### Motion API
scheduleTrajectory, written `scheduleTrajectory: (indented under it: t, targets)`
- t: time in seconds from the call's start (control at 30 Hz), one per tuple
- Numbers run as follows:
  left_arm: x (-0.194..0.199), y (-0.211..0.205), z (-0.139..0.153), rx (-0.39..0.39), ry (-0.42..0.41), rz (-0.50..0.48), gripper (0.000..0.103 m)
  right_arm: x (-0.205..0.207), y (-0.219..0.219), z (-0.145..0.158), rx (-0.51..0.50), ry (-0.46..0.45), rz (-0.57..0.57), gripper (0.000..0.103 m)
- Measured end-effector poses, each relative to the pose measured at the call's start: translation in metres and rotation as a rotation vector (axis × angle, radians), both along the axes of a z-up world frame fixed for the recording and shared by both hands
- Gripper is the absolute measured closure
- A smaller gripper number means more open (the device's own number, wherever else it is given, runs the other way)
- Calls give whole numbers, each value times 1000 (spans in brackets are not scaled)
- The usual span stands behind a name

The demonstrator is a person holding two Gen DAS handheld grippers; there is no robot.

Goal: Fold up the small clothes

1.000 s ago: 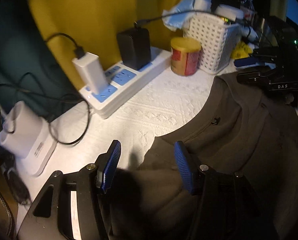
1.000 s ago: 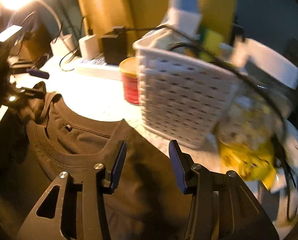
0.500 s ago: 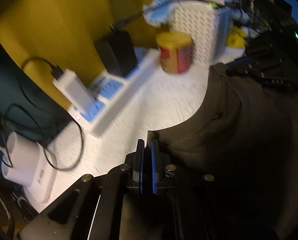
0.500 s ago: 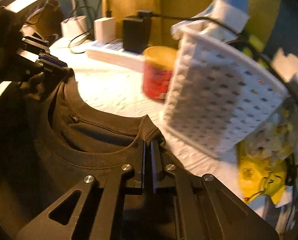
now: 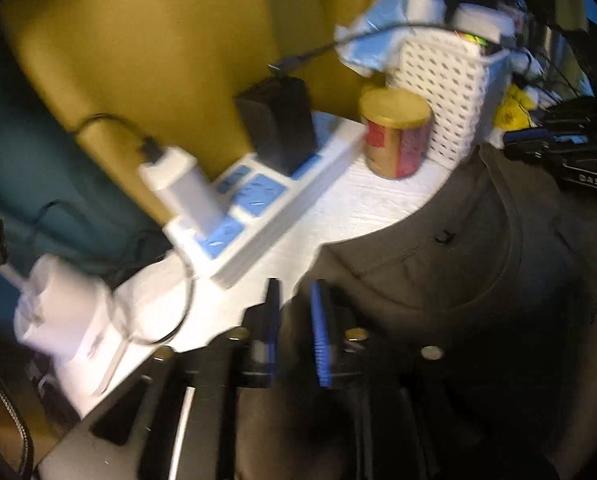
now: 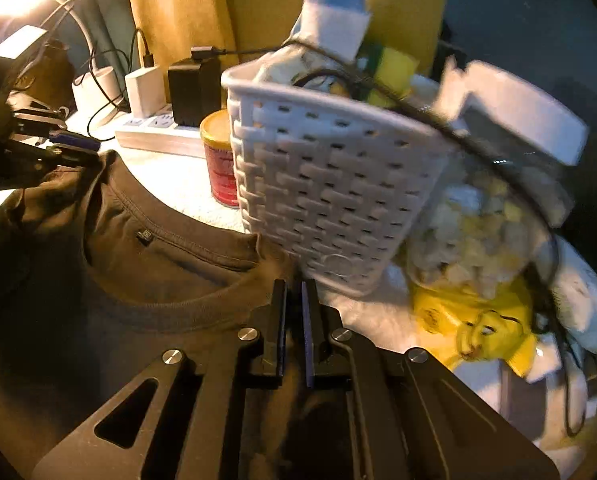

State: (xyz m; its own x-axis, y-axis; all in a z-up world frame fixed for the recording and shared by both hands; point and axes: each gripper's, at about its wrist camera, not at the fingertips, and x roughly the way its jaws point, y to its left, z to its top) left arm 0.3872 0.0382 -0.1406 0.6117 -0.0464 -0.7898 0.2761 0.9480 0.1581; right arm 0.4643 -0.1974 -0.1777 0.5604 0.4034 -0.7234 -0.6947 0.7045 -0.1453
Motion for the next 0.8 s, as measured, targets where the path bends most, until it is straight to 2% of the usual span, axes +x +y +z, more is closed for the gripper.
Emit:
scheduleTrajectory:
  t: [0.03,0.07,0.1,0.2,0.47,0.63,0.8]
  targets:
    - [-7,5,5,-7,-17,24,64,-4,-5,3,8,-4,-7,77]
    - [-15,12,10,-26,-33,47,55,-9,-12,7,16,-9,-17,72]
    - [-24,18,14,-48,-42,67,53,-13,-18,9,21,-14,-25,69]
    - [-54,30,18,-102,-37,107,51,-28,-36,14,29,-18,-55,68]
    - [-130,42,-5,-142,18,188,51,-84,-81,8,46,34,-133,68]
    - [-165,40,-15,-205,48,193,51,-124,-93,-1,44,62,-159,68]
    - [-196,36,-22,-209,70,193,51,-160,-97,-9,24,86,-171,68]
